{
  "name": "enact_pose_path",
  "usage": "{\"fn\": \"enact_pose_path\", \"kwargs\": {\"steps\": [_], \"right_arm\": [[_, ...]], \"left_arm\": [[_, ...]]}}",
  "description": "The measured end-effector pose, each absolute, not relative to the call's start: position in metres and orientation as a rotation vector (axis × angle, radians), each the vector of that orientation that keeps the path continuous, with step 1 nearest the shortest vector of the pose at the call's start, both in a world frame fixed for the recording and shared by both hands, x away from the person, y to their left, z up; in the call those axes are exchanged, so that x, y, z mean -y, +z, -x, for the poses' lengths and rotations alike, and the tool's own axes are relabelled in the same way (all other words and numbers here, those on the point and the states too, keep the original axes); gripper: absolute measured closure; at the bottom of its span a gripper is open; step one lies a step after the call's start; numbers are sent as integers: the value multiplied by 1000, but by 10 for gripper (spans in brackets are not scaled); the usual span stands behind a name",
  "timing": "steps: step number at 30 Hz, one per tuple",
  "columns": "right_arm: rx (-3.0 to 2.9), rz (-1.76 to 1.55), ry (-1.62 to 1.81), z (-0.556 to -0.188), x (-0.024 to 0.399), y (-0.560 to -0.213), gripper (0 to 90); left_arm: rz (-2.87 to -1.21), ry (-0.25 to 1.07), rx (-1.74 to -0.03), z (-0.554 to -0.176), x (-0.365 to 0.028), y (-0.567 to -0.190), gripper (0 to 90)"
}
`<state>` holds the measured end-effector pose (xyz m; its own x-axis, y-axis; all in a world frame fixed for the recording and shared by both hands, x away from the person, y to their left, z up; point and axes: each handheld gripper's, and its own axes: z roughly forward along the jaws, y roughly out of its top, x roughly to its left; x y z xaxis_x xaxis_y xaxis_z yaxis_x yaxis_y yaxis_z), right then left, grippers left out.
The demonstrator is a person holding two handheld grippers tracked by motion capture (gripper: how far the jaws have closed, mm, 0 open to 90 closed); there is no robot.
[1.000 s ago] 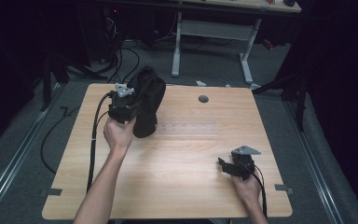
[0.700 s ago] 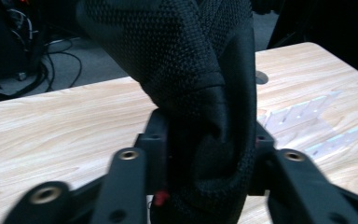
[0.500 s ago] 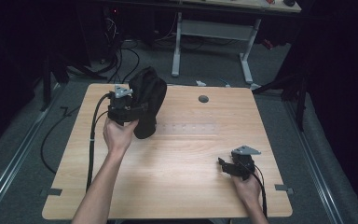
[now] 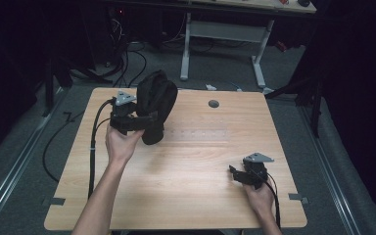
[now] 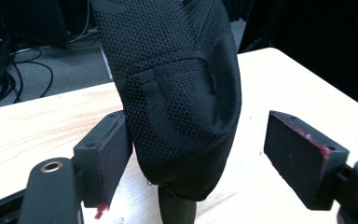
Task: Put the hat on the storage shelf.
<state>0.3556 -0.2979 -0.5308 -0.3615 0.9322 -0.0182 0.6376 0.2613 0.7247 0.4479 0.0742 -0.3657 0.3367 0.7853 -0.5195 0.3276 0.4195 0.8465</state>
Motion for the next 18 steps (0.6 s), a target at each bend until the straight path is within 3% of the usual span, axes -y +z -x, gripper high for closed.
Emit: {"fn": "enact_pose_path", "kwargs": {"steps": [18], "right_arm": [[-2091,-1421,883,-356,298,-531,347]], "left_arm": [[-1140,362,-1229,-422,-100,-368,248]]}}
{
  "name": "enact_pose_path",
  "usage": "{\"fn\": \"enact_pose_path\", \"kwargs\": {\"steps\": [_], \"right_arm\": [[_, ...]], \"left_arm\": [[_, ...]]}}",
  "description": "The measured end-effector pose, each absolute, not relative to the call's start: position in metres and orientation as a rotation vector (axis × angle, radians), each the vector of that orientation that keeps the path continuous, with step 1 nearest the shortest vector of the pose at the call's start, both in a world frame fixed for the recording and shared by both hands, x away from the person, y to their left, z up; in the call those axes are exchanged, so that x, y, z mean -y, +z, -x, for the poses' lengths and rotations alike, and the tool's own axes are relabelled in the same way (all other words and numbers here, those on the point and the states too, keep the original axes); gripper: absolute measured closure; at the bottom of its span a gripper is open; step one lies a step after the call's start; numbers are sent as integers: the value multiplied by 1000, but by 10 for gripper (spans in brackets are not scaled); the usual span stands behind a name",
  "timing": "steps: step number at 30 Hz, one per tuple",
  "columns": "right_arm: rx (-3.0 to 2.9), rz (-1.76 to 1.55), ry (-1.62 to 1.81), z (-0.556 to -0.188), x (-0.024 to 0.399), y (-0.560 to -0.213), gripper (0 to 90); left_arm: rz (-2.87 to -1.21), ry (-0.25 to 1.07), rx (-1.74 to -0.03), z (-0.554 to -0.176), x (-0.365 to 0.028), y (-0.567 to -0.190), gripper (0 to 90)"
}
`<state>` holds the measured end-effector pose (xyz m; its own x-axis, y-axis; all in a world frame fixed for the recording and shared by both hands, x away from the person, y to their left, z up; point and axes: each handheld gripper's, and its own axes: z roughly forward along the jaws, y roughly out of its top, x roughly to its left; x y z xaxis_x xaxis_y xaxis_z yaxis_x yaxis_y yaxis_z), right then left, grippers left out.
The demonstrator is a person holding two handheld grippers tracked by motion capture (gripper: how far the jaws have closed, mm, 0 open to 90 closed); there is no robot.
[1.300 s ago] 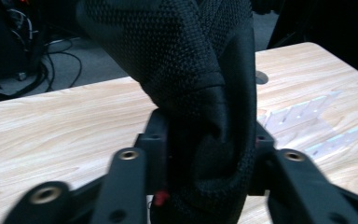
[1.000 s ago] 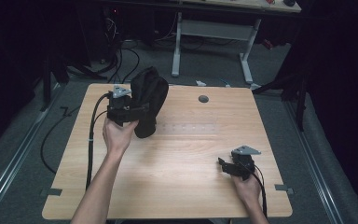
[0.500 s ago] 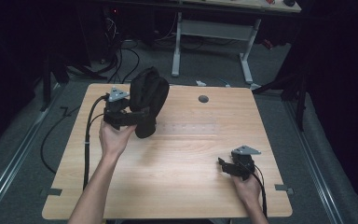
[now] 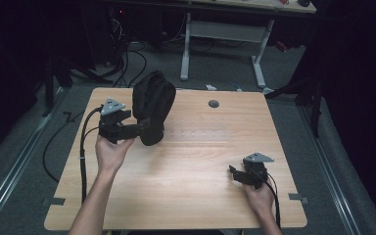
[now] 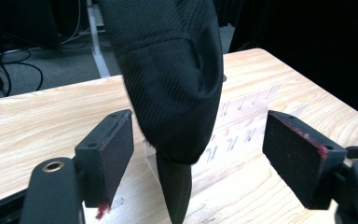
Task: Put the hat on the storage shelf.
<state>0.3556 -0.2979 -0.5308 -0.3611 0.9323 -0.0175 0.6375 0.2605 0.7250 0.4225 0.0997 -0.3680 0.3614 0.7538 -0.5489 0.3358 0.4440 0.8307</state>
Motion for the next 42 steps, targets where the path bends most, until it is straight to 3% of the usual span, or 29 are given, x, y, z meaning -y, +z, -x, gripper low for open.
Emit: {"fn": "enact_pose_path", "kwargs": {"steps": [42], "right_arm": [[-2091,-1422,884,-356,298,-531,347]], "left_arm": [[-1122,301,-1310,-379,-142,-429,278]]}}
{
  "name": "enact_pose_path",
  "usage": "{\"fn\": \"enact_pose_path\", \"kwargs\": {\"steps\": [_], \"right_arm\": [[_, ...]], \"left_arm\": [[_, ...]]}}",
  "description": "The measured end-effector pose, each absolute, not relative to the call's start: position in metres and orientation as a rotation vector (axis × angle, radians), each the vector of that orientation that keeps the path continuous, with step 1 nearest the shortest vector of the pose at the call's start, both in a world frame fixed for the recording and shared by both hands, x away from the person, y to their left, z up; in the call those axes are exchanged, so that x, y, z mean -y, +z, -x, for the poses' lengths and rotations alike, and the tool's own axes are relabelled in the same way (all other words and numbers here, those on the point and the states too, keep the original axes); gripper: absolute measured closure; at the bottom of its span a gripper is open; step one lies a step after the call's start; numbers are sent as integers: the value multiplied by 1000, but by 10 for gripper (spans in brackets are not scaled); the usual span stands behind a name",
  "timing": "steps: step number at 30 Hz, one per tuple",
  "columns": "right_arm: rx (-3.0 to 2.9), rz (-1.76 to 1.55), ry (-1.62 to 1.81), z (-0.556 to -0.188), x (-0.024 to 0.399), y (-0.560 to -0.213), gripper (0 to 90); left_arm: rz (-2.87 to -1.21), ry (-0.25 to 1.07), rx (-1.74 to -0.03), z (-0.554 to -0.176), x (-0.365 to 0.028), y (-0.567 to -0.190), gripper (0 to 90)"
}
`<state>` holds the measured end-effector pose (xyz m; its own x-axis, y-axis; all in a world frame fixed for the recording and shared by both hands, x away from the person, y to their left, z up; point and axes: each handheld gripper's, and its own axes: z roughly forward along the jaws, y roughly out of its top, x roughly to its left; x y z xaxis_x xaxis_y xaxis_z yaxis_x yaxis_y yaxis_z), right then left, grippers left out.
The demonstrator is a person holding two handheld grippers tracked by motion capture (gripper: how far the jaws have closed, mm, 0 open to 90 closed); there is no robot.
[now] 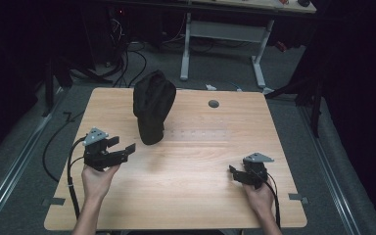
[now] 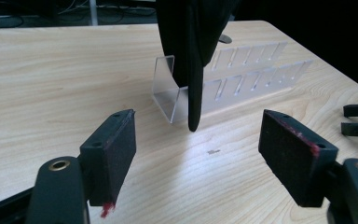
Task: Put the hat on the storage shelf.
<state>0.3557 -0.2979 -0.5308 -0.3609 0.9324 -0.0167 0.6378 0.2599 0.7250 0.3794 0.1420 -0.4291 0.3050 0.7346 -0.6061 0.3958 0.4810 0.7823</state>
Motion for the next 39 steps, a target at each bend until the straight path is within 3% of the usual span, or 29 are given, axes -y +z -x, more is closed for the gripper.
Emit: {"fn": "enact_pose_path", "kwargs": {"steps": [17,20,39], "right_arm": [[-2092,-1421,884,-356,298,-531,347],[-2092,-1421,883,-356,298,-531,347],[-2091,-1422,883,-356,298,-531,347]], "left_arm": [[-1130,277,-1366,-371,-147,-467,294],[-1142,258,-1370,-368,-147,-474,336],[-1180,270,-1444,-375,-132,-515,336]]}}
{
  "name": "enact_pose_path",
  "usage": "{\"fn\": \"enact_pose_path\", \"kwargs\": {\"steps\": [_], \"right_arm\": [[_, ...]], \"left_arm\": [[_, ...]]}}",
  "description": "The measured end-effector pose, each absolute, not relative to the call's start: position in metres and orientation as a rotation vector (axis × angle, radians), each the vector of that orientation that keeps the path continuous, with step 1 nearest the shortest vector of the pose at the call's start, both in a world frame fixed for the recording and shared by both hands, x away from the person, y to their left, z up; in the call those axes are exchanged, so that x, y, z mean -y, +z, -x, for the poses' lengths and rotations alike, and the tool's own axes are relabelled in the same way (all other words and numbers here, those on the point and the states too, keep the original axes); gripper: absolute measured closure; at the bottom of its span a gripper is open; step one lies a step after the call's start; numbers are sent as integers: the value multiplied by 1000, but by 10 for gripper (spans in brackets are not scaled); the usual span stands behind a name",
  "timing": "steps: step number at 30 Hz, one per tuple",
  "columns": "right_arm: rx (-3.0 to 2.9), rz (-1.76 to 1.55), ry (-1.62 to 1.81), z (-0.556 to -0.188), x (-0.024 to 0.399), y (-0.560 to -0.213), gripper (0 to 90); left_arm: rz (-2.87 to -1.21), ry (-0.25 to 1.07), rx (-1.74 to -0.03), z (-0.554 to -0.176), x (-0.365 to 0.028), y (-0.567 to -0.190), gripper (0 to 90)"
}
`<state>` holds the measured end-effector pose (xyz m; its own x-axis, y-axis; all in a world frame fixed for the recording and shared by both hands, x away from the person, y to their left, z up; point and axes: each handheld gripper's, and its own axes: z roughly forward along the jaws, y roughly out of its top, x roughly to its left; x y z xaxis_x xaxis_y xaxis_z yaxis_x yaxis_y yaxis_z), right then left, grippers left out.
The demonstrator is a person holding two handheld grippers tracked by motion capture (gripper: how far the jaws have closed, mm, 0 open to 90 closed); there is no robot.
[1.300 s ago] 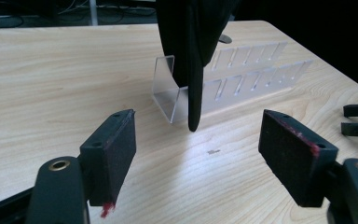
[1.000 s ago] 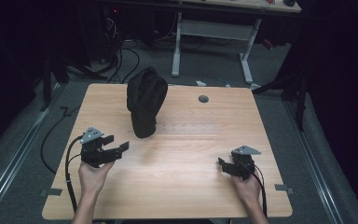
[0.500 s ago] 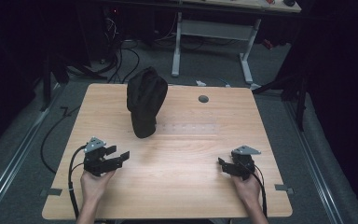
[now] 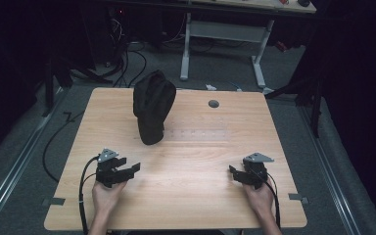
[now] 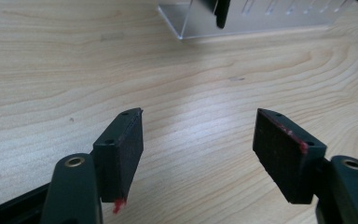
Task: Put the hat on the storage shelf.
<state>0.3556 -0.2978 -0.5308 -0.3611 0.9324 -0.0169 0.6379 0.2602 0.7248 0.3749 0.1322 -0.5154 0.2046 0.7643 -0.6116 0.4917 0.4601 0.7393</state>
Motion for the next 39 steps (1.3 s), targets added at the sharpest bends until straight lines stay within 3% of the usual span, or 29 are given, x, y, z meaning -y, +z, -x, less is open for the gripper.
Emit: {"fn": "enact_pose_path", "kwargs": {"steps": [27,39], "right_arm": [[-2090,-1424,883,-356,298,-531,346],[-2091,-1421,883,-356,298,-531,347]], "left_arm": [[-1336,514,-1425,-376,-110,-547,294],[-1330,512,-1431,-375,-109,-547,281]]}}
